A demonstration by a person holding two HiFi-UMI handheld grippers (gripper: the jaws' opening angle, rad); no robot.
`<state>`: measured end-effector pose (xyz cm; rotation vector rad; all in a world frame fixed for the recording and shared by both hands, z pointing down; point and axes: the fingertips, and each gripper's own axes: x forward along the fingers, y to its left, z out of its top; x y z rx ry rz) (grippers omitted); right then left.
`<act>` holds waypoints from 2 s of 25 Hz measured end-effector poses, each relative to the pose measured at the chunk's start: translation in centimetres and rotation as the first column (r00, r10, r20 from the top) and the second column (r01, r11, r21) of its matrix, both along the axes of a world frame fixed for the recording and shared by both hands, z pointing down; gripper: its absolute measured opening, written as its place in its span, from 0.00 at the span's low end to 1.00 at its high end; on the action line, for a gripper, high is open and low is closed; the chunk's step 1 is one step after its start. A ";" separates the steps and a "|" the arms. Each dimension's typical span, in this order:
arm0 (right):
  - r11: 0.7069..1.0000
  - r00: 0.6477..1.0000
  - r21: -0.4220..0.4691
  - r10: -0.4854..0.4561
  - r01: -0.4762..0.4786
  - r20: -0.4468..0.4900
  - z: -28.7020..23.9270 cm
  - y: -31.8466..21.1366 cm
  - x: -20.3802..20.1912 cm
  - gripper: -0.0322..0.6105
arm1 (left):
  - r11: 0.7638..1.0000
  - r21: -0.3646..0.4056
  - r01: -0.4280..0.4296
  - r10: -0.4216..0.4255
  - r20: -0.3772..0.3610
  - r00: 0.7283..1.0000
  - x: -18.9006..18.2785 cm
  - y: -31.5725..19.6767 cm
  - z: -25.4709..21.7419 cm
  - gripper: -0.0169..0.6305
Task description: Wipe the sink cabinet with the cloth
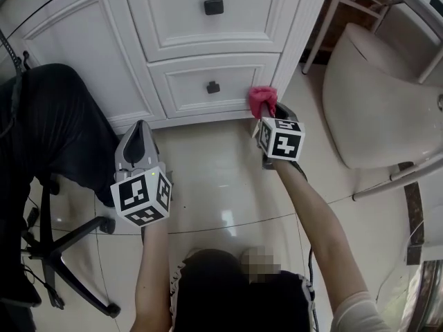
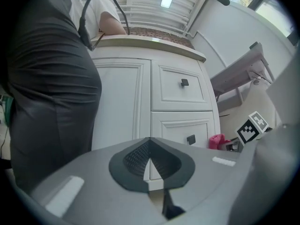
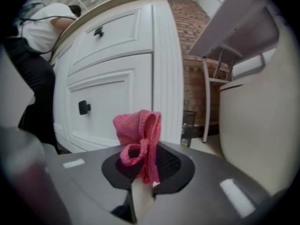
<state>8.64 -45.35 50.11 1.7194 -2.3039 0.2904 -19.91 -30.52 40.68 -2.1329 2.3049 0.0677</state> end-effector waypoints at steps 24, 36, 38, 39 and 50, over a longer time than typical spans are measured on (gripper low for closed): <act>0.960 0.966 0.279 -0.067 -0.006 0.250 -24.2 22.3 -2.2 0.13 | 0.960 0.104 -0.259 0.253 0.064 0.965 15.0 9.4 -18.1 0.05; 0.936 0.983 0.352 -0.072 0.009 0.167 -26.0 24.4 -1.8 0.13 | 0.964 0.069 -0.255 0.255 0.006 0.967 14.4 10.0 -17.3 0.05; 0.932 0.984 0.361 -0.078 0.016 0.157 -26.5 24.4 -2.0 0.13 | 0.963 0.074 -0.258 0.258 0.005 0.966 14.3 9.7 -17.7 0.05; 0.931 0.985 0.364 -0.082 0.022 0.149 -26.7 24.4 -2.2 0.13 | 0.963 0.075 -0.258 0.259 0.001 0.966 14.3 9.6 -17.8 0.05; 0.933 0.988 0.356 -0.097 0.046 0.124 -25.6 24.5 -2.8 0.13 | 0.961 0.078 -0.265 0.267 -0.015 0.964 14.3 9.7 -17.0 0.05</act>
